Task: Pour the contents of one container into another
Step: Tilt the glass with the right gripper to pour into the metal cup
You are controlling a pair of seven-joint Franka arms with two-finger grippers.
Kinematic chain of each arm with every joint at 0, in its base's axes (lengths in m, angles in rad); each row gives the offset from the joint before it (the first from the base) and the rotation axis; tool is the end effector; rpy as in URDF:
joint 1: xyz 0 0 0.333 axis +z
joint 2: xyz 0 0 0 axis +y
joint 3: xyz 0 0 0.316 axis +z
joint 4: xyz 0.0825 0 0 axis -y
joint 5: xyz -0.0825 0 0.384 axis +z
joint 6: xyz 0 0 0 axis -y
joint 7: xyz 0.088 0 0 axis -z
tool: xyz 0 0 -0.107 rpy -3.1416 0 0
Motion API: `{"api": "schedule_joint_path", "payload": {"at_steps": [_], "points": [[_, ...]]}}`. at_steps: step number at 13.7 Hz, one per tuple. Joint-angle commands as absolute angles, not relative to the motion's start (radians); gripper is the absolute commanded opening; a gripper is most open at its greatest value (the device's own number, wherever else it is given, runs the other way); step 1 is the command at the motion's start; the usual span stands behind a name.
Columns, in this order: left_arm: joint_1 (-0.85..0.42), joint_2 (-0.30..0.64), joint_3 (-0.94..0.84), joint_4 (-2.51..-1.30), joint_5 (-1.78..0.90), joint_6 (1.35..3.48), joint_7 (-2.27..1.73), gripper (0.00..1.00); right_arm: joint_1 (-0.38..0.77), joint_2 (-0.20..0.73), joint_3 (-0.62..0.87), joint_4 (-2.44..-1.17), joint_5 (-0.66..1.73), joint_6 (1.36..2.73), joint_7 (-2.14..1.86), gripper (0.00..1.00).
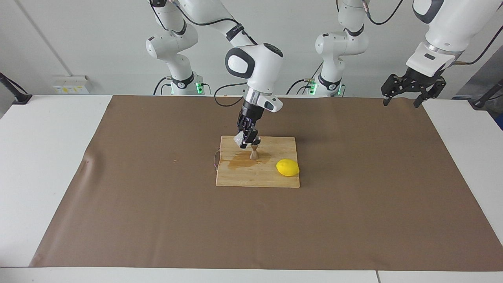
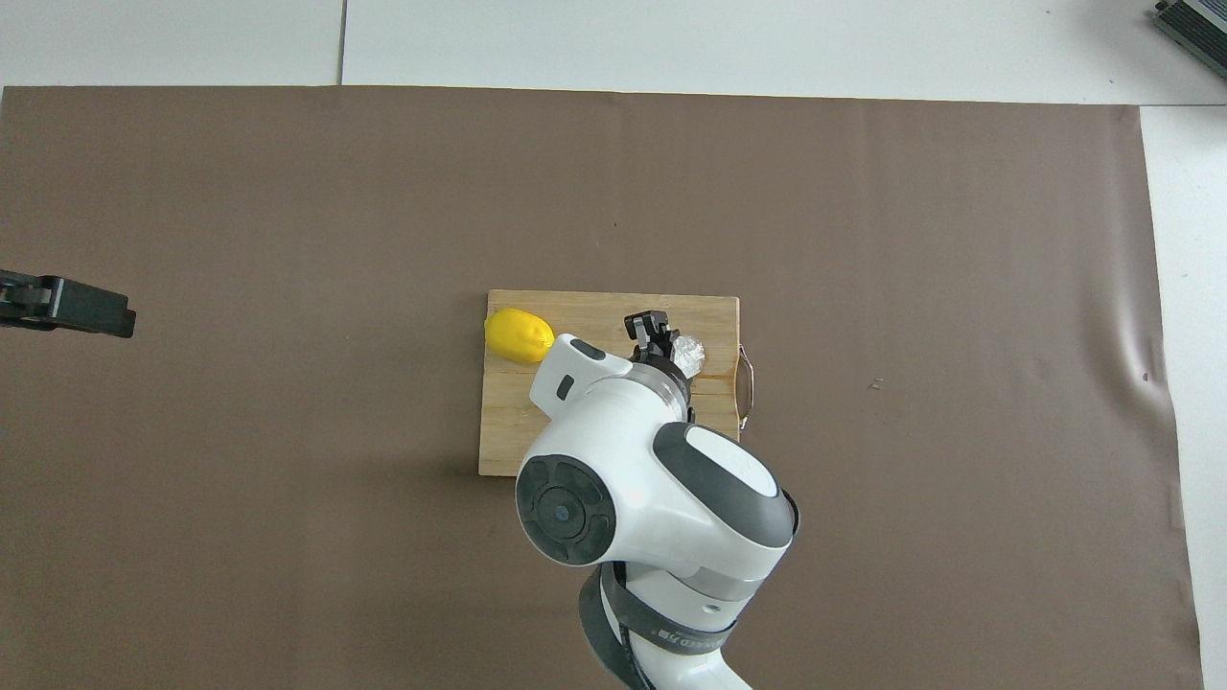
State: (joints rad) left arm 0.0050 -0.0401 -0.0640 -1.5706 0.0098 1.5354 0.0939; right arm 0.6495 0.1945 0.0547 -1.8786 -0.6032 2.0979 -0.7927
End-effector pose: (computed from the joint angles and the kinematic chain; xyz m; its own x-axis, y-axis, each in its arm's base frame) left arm 0.5378 -0.0315 0.6434 0.9884 -0.1519 0.0036 -0.1519 -0.9883 -0.0127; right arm 0.4859 0.3749 0.4171 -0.1474 0.9120 -0.3829 0.9106 0.2763 0.3075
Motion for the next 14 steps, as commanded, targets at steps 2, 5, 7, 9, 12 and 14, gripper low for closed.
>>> {"api": "schedule_joint_path", "payload": {"at_steps": [2, 5, 7, 9, 12, 14], "points": [[-0.006, -0.048, -0.057, -1.582, 0.018, 1.526, 0.091, 1.00, 0.661, 0.173, 0.066, -1.893, -0.640, 2.069, -0.761, 0.15], [-0.006, -0.048, -0.057, -1.582, 0.018, 1.526, 0.091, 1.00, 0.687, 0.169, 0.066, -1.890, -0.667, 2.037, -0.761, 0.15], [-0.006, -0.046, -0.057, -1.582, 0.018, 1.526, 0.091, 1.00, 0.680, 0.170, 0.066, -1.890, -0.667, 2.048, -0.759, 0.15], [-0.006, -0.046, -0.057, -1.582, 0.018, 1.526, 0.091, 1.00, 0.675, 0.173, 0.066, -1.888, -0.667, 2.054, -0.759, 0.15], [-0.006, -0.046, -0.057, -1.582, 0.018, 1.526, 0.091, 1.00, 0.654, 0.179, 0.063, -1.881, -0.641, 2.080, -0.759, 0.15], [-0.006, -0.046, -0.057, -1.582, 0.018, 1.526, 0.091, 1.00, 0.644, 0.173, 0.063, -1.881, -0.608, 2.086, -0.761, 0.15]]}}
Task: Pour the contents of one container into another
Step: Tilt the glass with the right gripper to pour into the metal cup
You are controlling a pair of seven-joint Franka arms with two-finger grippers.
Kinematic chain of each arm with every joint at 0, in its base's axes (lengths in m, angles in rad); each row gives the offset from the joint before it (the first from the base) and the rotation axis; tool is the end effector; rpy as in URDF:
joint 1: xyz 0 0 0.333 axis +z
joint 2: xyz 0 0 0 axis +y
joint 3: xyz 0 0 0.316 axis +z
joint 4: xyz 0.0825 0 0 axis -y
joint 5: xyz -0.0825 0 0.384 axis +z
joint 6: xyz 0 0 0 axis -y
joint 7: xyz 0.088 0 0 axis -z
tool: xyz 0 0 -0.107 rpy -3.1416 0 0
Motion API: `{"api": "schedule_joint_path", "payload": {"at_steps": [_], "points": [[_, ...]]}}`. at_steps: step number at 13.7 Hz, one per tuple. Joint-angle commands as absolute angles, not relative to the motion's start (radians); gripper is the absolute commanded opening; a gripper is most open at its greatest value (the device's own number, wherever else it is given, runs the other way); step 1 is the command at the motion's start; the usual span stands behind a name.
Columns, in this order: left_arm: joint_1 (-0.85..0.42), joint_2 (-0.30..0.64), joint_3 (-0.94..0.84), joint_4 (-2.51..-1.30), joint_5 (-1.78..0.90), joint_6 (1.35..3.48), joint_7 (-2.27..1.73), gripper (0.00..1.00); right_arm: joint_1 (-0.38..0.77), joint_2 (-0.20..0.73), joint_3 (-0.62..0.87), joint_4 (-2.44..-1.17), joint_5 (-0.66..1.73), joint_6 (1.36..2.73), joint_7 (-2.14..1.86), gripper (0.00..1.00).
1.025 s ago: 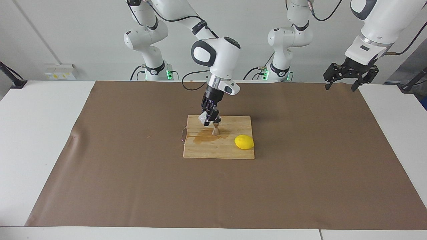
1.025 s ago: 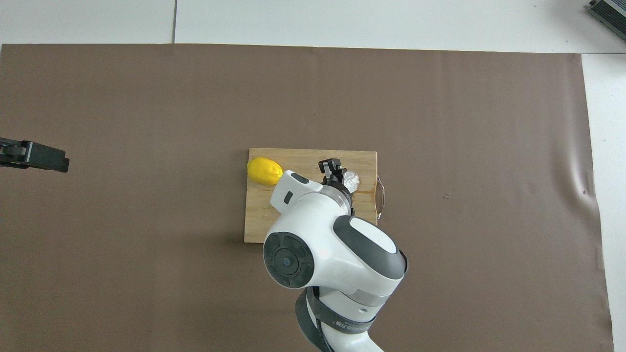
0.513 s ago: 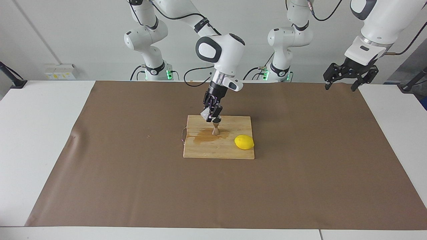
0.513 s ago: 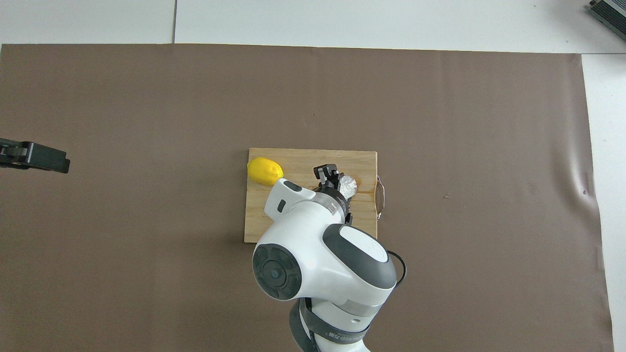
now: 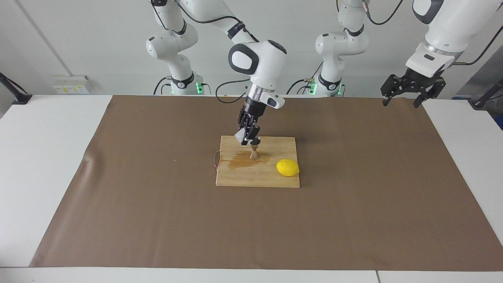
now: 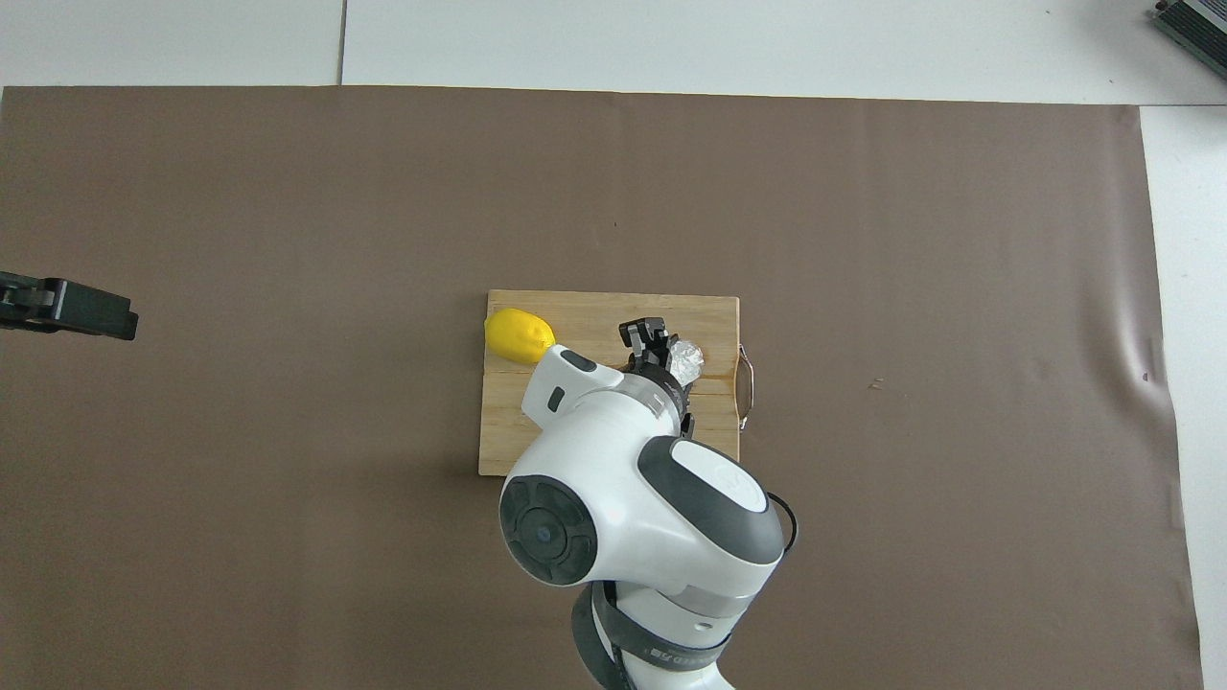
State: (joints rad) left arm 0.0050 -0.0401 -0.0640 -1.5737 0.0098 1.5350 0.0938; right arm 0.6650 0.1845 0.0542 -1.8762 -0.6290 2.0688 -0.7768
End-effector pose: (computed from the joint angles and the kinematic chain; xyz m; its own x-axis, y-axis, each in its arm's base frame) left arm 0.5377 -0.0314 0.6419 0.9884 -0.1518 0.0002 -0.1518 -0.9883 -0.0124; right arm 0.4802 0.3779 0.4230 -0.1398 0.9023 -0.4079 0.9056 0.2831 0.3158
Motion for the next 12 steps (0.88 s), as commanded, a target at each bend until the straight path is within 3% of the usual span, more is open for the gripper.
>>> {"api": "schedule_joint_path", "payload": {"at_steps": [1, 12], "points": [[-0.008, -0.046, -0.057, -1.582, 0.018, 1.526, 0.091, 1.00, 0.641, 0.169, 0.063, -1.881, -0.591, 2.086, -0.765, 0.15], [-0.008, -0.044, -0.057, -1.582, 0.018, 1.528, 0.081, 1.00, 0.536, 0.109, 0.063, -1.899, -0.281, 2.069, -0.880, 0.15]]}}
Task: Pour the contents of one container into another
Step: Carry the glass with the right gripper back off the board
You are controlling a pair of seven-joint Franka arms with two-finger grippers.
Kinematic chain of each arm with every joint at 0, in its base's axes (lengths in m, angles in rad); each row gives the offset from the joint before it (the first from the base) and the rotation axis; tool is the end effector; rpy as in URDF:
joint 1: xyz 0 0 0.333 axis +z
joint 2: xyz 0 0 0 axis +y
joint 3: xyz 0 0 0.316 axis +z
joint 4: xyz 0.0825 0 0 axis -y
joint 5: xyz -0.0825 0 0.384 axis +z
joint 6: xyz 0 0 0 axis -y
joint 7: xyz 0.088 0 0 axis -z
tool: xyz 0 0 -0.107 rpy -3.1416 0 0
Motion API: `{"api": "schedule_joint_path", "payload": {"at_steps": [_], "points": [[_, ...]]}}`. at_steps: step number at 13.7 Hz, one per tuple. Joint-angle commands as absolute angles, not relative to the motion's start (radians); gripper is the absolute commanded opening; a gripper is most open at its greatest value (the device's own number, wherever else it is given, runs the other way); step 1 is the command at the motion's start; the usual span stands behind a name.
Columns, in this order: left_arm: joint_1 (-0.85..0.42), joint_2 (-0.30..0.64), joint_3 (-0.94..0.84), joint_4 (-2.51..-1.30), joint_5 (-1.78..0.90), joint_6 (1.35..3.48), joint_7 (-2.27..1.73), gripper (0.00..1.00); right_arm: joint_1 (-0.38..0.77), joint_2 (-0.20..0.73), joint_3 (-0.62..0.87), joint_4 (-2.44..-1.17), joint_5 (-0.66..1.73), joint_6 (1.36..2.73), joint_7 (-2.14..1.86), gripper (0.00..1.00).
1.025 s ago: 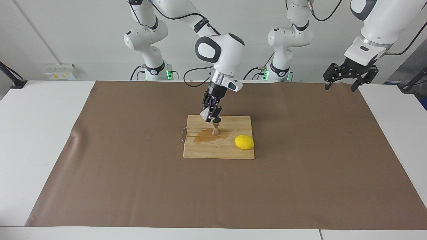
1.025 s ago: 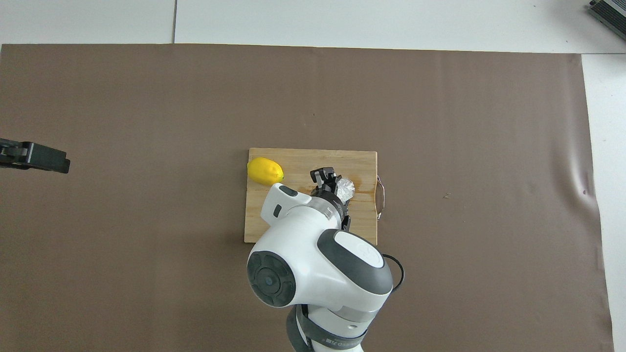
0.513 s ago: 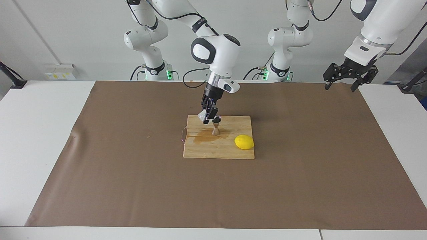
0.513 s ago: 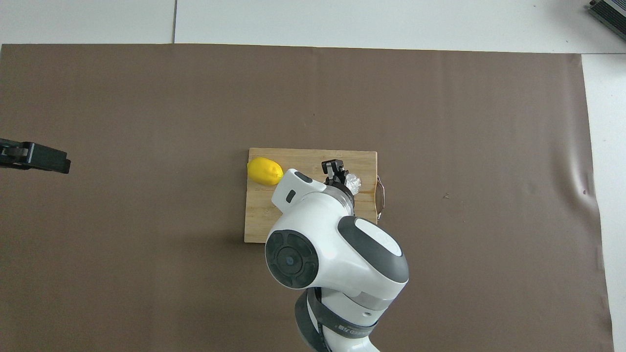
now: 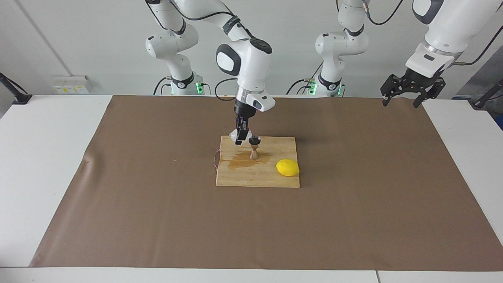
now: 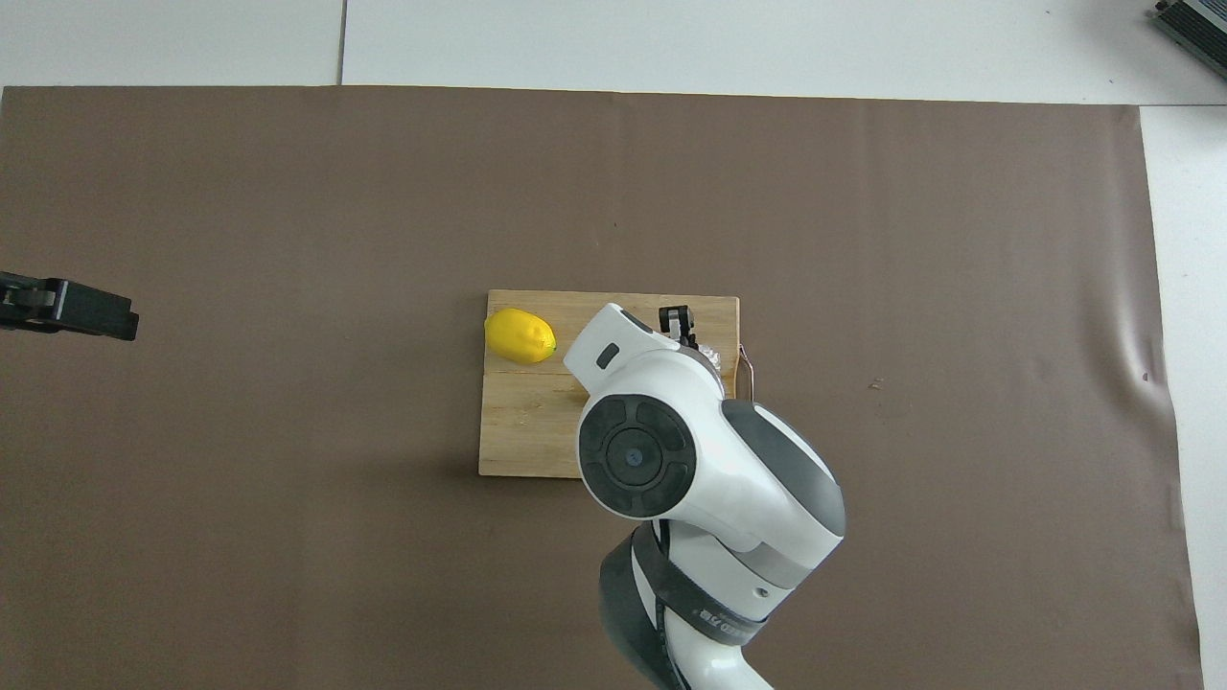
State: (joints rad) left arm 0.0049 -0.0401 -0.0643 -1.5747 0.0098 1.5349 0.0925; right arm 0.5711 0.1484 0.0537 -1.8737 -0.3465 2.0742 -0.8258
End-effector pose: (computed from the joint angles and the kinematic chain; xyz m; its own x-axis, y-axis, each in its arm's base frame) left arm 0.5377 -0.0317 0.6414 0.9885 -0.1509 -0.0009 -0.1509 -0.9885 -0.0123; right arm 0.5013 0.3385 0.4405 -0.0158 0.9796 -0.2003 0.9730 0.0612 0.2226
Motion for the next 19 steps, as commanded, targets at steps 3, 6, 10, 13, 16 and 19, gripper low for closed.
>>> {"api": "schedule_joint_path", "payload": {"at_steps": [3, 6, 10, 13, 16, 19], "points": [[-0.008, -0.044, -0.057, -1.582, 0.018, 1.529, 0.080, 1.00, 0.477, 0.097, 0.063, -1.924, -0.184, 2.066, -0.971, 0.15], [-0.008, -0.043, -0.057, -1.582, 0.018, 1.532, 0.080, 1.00, 0.401, 0.094, 0.063, -1.956, -0.088, 2.072, -1.069, 0.15], [-0.008, -0.041, -0.060, -1.582, 0.018, 1.545, 0.081, 1.00, 0.278, 0.086, 0.063, -2.018, 0.032, 2.126, -1.245, 0.15], [-0.008, -0.041, -0.060, -1.583, 0.017, 1.551, 0.084, 1.00, 0.189, 0.071, 0.063, -2.111, 0.151, 2.219, -1.403, 0.15], [-0.008, -0.037, -0.060, -1.583, 0.015, 1.558, 0.090, 1.00, 0.135, 0.071, 0.061, -2.161, 0.242, 2.235, -1.511, 0.15], [-0.006, -0.037, -0.060, -1.583, 0.000, 1.592, 0.098, 1.00, 0.086, 0.074, 0.061, -2.200, 0.342, 2.249, -1.616, 0.15]]}}
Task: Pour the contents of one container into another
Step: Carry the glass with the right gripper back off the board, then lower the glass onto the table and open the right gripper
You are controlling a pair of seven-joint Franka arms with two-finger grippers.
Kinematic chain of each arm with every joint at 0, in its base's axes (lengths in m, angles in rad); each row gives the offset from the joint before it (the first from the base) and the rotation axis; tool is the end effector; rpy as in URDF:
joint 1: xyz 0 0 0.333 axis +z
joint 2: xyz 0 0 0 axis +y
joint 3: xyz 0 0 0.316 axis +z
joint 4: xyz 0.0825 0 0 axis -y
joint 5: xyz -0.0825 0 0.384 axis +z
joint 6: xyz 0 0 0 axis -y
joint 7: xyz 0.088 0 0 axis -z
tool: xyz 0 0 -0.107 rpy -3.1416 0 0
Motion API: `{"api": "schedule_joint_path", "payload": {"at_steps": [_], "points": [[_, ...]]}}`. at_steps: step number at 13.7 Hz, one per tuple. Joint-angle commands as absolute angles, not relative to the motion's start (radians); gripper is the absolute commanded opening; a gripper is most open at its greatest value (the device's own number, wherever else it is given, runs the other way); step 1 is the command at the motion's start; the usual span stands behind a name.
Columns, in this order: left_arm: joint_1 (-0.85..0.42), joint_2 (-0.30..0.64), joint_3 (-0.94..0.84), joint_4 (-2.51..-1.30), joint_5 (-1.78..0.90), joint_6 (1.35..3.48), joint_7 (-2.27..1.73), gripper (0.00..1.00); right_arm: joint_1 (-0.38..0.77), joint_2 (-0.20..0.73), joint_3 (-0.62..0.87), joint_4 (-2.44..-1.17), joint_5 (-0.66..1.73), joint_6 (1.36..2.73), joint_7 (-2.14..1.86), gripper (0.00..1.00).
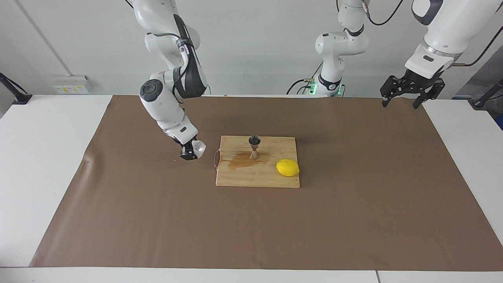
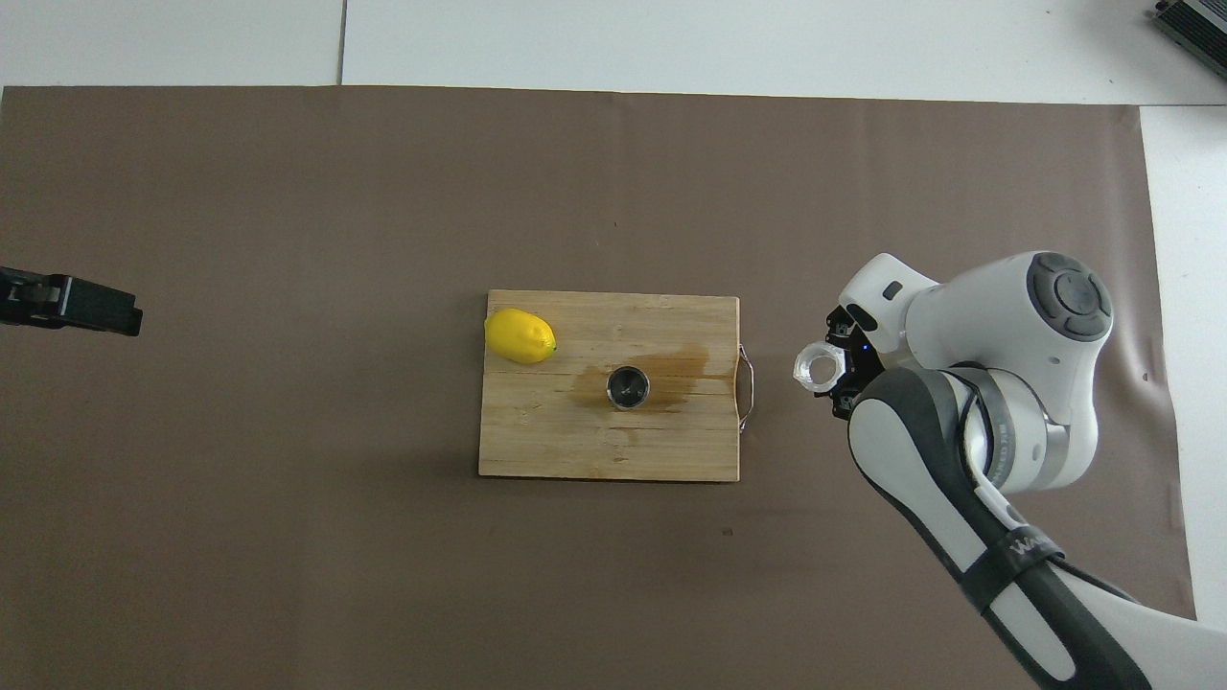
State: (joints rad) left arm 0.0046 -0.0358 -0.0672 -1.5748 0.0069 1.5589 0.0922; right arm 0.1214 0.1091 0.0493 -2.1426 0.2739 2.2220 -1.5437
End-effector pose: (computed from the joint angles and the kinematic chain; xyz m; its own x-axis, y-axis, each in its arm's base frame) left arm 0.5414 -0.0339 0.6411 0.9879 -0.1541 0.0189 -0.1539 -0.9880 -0.0111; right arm 0.5428 0.1020 0.3520 0.0318 0.9763 0.2140 0.9983 -0.0207 -0.0538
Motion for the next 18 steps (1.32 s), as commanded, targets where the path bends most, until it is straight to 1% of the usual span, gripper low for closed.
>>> {"api": "schedule_joint_path", "payload": {"at_steps": [1, 4, 7, 9, 11, 15, 18], "points": [[-0.008, -0.035, -0.060, -1.583, -0.002, 1.597, 0.100, 1.00, 0.065, 0.074, 0.061, -2.218, 0.380, 2.253, -1.658, 0.15], [-0.008, -0.028, -0.060, -1.583, -0.002, 1.597, 0.127, 1.00, -0.006, 0.075, 0.061, -2.249, 0.408, 2.247, -1.742, 0.15], [-0.008, -0.028, -0.058, -1.583, -0.002, 1.594, 0.129, 1.00, -0.040, 0.084, 0.061, -2.275, 0.443, 2.249, -1.796, 0.15], [-0.009, -0.028, -0.058, -1.585, -0.002, 1.588, 0.130, 1.00, -0.072, 0.097, 0.061, -2.278, 0.443, 2.249, -1.836, 0.15], [-0.037, -0.028, -0.058, -1.588, 0.000, 1.588, 0.127, 1.00, -0.104, 0.101, 0.061, -2.278, 0.443, 2.249, -1.876, 0.15], [-0.035, -0.029, -0.058, -1.589, -0.002, 1.592, 0.124, 1.00, -0.181, 0.130, 0.061, -2.284, 0.445, 2.241, -1.945, 0.15], [-0.028, -0.031, -0.060, -1.589, -0.002, 1.598, 0.126, 1.00, -0.183, 0.146, 0.061, -2.283, 0.472, 2.243, -1.959, 0.16]]}}
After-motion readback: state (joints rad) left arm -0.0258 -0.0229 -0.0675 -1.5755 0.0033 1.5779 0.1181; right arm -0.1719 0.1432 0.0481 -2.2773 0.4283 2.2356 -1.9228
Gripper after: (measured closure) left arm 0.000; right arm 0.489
